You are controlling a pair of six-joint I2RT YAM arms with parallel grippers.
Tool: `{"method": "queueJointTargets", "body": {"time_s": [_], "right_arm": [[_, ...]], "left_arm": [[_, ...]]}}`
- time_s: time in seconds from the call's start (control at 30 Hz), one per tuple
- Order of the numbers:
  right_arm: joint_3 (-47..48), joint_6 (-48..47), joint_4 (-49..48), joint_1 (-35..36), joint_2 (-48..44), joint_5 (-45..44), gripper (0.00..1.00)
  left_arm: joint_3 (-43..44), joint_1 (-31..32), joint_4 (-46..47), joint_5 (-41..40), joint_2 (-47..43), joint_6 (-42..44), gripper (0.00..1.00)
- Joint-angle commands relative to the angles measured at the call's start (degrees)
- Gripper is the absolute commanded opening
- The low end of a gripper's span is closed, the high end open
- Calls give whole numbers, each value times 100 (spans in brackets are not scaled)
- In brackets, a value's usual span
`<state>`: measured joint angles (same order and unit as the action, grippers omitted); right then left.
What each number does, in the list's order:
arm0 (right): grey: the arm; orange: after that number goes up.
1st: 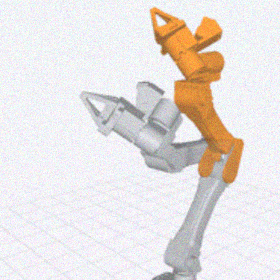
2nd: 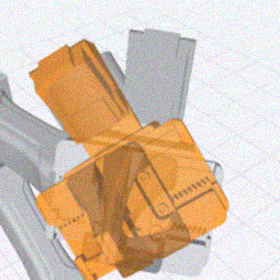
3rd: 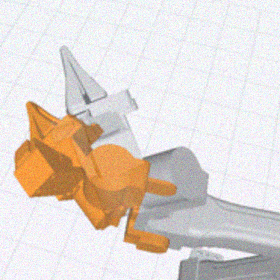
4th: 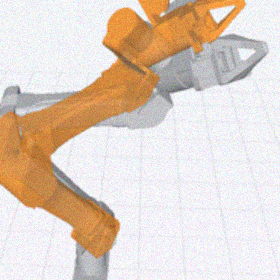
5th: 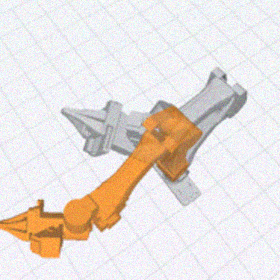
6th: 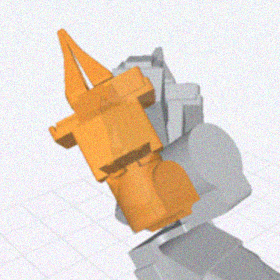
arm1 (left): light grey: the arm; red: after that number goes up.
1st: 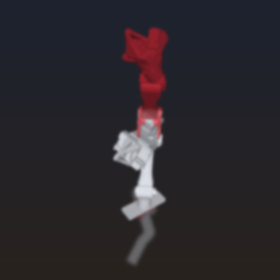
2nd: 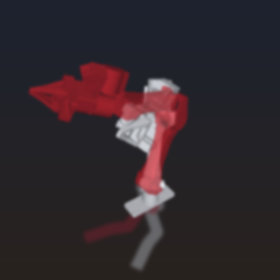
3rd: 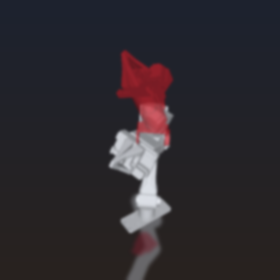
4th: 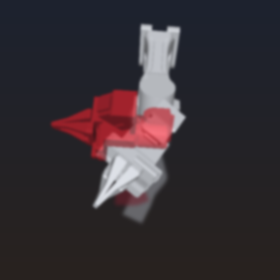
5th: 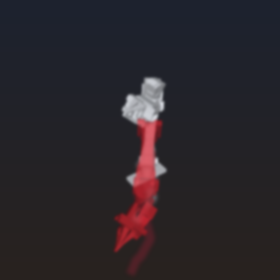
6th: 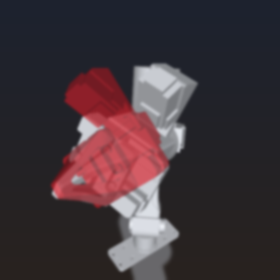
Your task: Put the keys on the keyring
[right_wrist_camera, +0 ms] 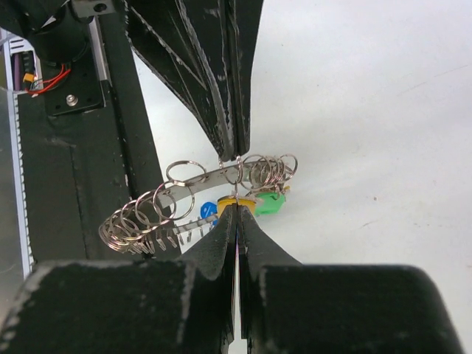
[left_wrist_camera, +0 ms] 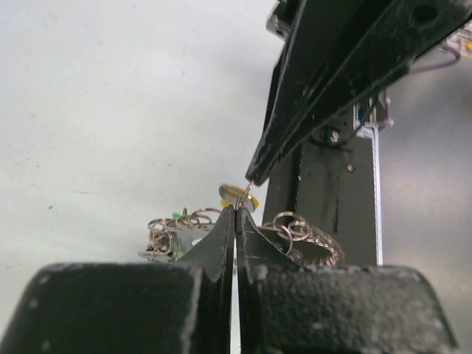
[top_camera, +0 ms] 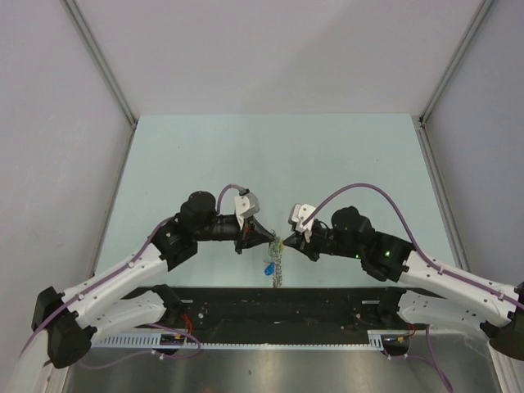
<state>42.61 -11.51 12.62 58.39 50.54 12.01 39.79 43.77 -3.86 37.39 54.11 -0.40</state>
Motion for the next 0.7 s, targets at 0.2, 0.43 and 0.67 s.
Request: {"method": "queueJointTargets", "body": {"time_s": [0.2, 0.43, 0.67], "right_arm": [[-438, 535, -1551, 260, -62, -172, 0], [-578, 667, -1913, 287, -71, -445, 0], [-596, 501, -1825, 278, -141, -779, 0]], "left_arm": [[-569, 79, 2046, -776, -506, -1172, 0], [-920, 193, 2512, -1057, -603, -1339, 0], [-1298, 202, 2881, -1312, -884, -1515, 0]]}}
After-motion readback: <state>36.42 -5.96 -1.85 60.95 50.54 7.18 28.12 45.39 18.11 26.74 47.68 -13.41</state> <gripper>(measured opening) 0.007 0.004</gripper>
